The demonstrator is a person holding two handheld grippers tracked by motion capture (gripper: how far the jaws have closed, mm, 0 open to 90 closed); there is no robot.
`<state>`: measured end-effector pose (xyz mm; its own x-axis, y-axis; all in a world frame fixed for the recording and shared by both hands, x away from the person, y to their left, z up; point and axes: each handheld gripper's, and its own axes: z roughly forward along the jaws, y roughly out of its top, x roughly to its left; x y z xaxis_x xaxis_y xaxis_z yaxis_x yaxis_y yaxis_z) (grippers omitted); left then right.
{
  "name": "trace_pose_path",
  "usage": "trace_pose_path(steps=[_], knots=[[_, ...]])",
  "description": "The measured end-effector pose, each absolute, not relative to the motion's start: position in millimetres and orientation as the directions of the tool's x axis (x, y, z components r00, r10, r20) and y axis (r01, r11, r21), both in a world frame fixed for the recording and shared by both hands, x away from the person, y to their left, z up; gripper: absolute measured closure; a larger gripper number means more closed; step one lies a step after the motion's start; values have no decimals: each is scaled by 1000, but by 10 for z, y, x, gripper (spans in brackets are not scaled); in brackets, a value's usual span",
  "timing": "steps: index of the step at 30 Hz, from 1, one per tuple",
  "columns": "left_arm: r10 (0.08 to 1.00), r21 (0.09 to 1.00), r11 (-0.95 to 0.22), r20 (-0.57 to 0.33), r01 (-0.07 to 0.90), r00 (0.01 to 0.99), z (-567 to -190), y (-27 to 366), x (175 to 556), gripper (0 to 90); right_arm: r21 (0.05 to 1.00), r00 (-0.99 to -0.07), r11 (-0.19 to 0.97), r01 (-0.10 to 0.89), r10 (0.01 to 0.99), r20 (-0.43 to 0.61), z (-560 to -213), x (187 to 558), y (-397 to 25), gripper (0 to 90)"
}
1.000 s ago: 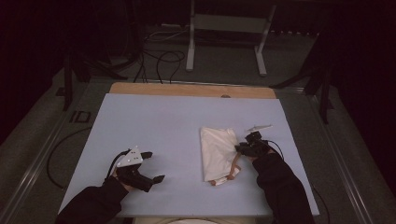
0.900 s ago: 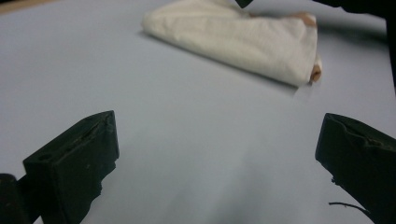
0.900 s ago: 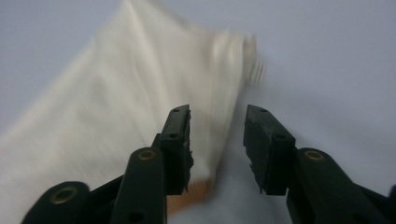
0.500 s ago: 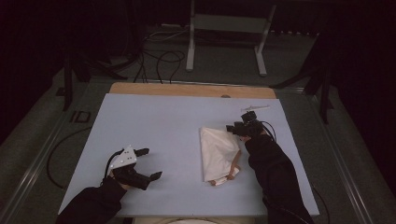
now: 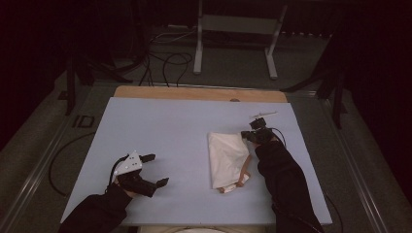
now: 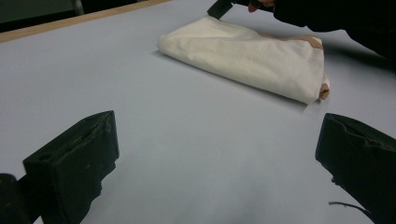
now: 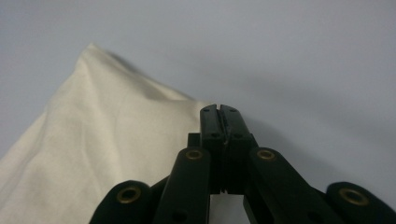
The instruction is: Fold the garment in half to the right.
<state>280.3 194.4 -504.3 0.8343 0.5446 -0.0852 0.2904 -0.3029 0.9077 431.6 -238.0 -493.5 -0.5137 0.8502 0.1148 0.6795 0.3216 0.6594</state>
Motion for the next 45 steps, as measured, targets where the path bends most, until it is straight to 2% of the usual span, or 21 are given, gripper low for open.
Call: trace_pose_path(steps=[10, 22, 28, 30, 31, 38, 41, 42, 45], knots=[[558, 905, -307, -79, 294, 826, -5045, 1946, 2807, 4, 664, -478, 326, 674, 877, 55, -4855, 4334, -2436, 900], [578, 904, -308, -69, 296, 813, -5049, 1960, 2819, 4, 622, -445, 337, 706, 895, 20, -5139, 4385, -2419, 896], [586, 903, -311, -65, 298, 808, -5045, 1974, 2813, 4, 625, -443, 335, 705, 896, 19, -5141, 4382, -2417, 884], [587, 903, -312, -62, 296, 807, -5038, 1982, 2811, 4, 635, -443, 326, 700, 896, 28, -5119, 4378, -2416, 813], [588, 904, -309, -64, 296, 807, -5036, 1985, 2810, 4, 635, -443, 326, 700, 896, 28, -5119, 4378, -2416, 813], [583, 907, -305, -65, 292, 810, -5013, 2017, 2816, 4, 692, -496, 309, 652, 865, 82, -4902, 4328, -2347, 395], [579, 909, -304, -62, 286, 813, -4996, 2032, 2811, 3, 712, -530, 301, 635, 839, 118, -4833, 4312, -2305, 256], [579, 909, -305, -60, 285, 813, -4986, 2049, 2811, 3, 714, -543, 301, 632, 829, 132, -4812, 4305, -2294, 177], [579, 908, -302, -67, 290, 812, -4986, 2073, 2815, 3, 727, -588, 318, 608, 796, 143, -4771, 4272, -2249, 135]])
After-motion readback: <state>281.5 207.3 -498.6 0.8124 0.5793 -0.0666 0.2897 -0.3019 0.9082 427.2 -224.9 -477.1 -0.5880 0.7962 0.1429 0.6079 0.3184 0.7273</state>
